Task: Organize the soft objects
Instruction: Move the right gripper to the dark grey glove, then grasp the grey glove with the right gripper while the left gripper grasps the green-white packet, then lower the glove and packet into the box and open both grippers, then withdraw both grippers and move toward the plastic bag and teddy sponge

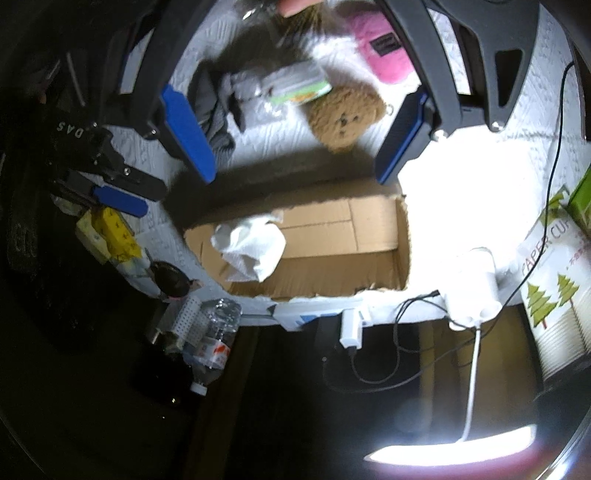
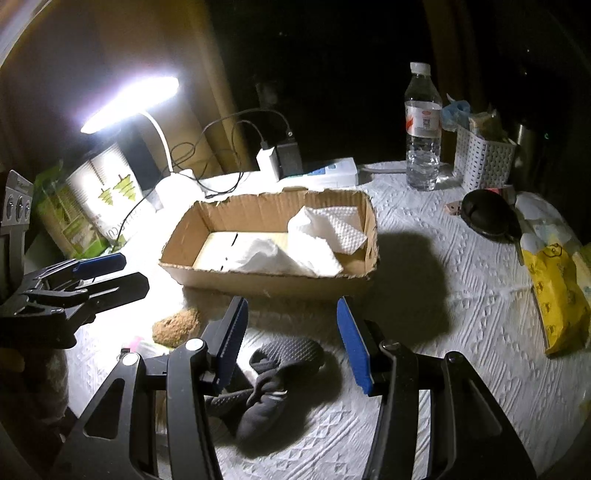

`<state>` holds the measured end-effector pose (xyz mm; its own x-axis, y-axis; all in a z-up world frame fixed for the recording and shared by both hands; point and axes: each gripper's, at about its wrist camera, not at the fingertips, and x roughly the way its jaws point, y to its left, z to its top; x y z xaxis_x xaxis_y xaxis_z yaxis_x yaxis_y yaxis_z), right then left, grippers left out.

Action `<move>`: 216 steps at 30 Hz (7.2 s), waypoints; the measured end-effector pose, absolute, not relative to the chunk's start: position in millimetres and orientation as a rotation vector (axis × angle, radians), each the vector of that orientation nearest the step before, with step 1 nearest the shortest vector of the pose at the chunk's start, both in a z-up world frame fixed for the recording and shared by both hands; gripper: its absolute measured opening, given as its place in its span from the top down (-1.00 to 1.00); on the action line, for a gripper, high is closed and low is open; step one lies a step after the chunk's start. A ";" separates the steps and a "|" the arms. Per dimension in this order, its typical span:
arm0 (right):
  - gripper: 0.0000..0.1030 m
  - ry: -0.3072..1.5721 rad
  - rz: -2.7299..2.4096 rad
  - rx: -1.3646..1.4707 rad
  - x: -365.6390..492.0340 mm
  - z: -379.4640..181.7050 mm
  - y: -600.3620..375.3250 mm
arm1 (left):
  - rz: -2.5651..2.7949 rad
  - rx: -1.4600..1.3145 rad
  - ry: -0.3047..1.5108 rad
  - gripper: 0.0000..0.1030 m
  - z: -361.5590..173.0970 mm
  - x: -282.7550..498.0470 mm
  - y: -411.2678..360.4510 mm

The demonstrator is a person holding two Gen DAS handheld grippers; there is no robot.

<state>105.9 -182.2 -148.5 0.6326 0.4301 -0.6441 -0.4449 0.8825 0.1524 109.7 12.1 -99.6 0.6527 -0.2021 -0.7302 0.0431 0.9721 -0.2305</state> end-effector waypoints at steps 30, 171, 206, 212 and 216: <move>-0.03 0.881 0.490 -0.075 86.7 -222.7 -156.9 | -0.163 -0.200 0.966 -0.71 -163.9 79.1 3.4; 0.13 0.750 0.545 -0.110 191.5 -159.5 -146.0 | -0.111 -0.246 0.862 -0.47 -126.5 184.2 16.5; 0.13 0.733 0.555 -0.159 99.7 -164.3 -118.5 | -0.062 -0.273 0.774 -0.71 -117.7 80.0 59.7; 0.13 0.749 0.537 -0.163 87.1 -172.7 -115.5 | -0.055 -0.292 0.778 -0.72 -126.2 66.7 72.0; 0.13 0.762 0.532 -0.158 80.1 -180.5 -111.6 | -0.055 -0.291 0.789 -0.72 -133.6 60.3 75.1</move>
